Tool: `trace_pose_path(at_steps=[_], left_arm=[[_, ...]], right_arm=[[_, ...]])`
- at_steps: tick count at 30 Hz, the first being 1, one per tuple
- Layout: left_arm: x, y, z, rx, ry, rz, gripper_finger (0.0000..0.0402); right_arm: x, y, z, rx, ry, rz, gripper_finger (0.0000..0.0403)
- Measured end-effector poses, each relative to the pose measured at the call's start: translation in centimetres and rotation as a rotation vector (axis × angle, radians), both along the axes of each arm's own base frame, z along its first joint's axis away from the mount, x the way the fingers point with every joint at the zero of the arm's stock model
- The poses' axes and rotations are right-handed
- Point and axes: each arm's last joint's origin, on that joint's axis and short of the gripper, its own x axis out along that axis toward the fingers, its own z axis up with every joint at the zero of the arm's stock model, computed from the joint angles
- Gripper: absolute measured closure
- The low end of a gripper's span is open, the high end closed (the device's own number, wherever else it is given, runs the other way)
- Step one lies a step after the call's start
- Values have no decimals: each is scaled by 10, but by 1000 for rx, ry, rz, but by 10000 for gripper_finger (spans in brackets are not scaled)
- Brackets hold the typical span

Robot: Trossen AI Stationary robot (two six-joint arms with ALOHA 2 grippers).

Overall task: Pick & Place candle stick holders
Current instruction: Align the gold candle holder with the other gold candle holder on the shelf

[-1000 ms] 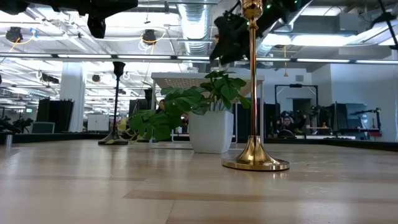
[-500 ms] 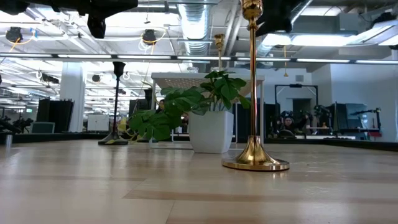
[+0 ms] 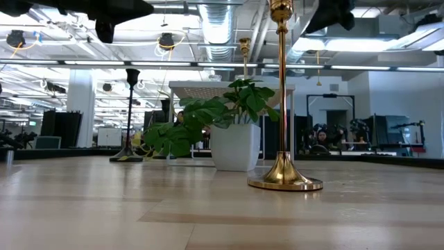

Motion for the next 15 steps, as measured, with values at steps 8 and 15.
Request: trace_pose_path(at_steps=[8,15], left_arm=[[-8,4,-9,-51,89,112,397],[-17,7,-20,-135,149,138,398]], right_arm=[[7,-3,-29,4,45,-15,402],[11,-5,-38,6,55,-19,402]])
